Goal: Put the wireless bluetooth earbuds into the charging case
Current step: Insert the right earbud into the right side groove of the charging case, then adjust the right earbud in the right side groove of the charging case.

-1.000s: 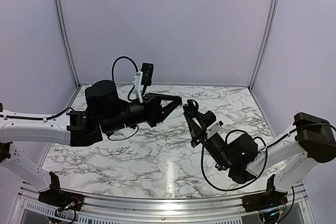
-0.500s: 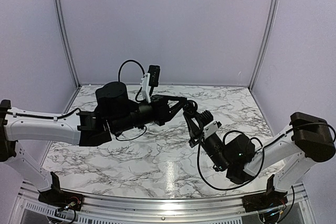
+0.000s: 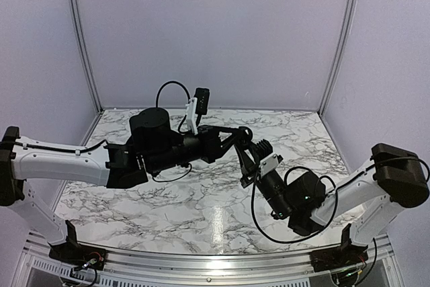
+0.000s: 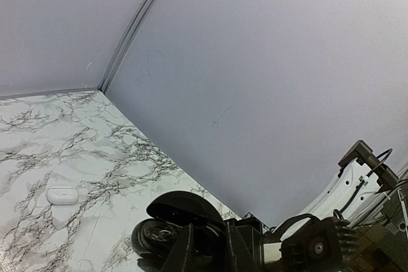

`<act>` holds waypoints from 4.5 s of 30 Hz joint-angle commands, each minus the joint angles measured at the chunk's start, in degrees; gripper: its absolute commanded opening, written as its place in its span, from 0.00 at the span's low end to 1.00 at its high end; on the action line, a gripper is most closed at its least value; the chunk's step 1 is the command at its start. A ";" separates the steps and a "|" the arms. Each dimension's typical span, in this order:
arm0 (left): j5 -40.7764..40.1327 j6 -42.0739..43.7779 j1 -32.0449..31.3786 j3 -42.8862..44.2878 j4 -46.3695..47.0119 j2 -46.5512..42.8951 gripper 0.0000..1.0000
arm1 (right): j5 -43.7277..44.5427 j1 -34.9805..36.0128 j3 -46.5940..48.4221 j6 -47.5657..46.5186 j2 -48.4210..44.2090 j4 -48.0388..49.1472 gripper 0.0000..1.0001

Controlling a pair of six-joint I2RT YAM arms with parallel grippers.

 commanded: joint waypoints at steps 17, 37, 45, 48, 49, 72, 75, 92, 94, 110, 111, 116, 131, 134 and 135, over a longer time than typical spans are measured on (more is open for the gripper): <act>-0.17 -2.00 -0.38 0.32 2.45 0.42 0.11 | 2.57 0.68 1.67 -0.70 1.23 10.81 0.00; -1.44 -3.36 -0.29 -0.35 2.38 1.48 0.11 | 0.93 0.68 1.52 -1.17 0.14 11.14 0.00; -1.86 -4.31 -0.08 -0.89 2.30 1.62 0.11 | 0.57 0.68 1.69 -1.78 -1.34 10.23 0.00; -2.44 -4.72 0.05 -1.58 2.20 1.02 0.11 | 0.35 0.64 1.59 -1.91 -1.55 10.44 0.00; -2.86 -4.94 0.12 -1.92 2.19 0.68 0.11 | 0.23 0.72 1.60 -1.94 -1.51 10.62 0.00; -4.24 -5.90 0.54 -1.58 -1.39 0.61 0.28 | -1.69 0.95 0.61 -1.98 -1.51 12.11 0.00; -3.68 -6.00 0.50 -1.23 -1.67 1.02 0.31 | -1.92 0.95 0.55 -1.75 -1.62 11.93 0.00; -2.70 -2.28 0.50 -2.44 -2.97 -1.81 0.47 | -1.47 0.95 -0.92 2.40 -2.39 10.54 0.00; -4.20 -1.39 0.77 -4.22 -3.04 -3.92 0.48 | -1.35 0.88 -1.39 2.92 -2.83 10.29 0.00; 9.77 40.70 1.55 -3.15 -36.12 -20.91 0.76 | -32.90 -4.17 -0.65 20.64 -18.80 -29.01 0.00; 11.11 41.80 1.55 -2.97 -37.22 -21.19 0.77 | -35.51 -4.34 -0.38 20.93 -19.31 -30.92 0.00; 14.47 45.00 1.46 -2.12 -40.19 -22.31 0.82 | -47.33 -4.50 -0.04 20.60 -21.05 -36.60 0.00; 22.64 45.06 0.16 -0.37 -40.86 -19.32 0.80 | -58.45 -4.60 3.82 21.53 -18.22 -43.86 0.00; 23.76 45.04 -0.06 -0.01 -40.86 -18.42 0.80 | -59.38 -4.60 4.59 21.70 -17.68 -45.17 0.00; 23.78 45.17 -0.18 -0.04 -40.86 -18.17 0.80 | -59.82 -4.59 4.75 21.83 -17.50 -45.27 0.00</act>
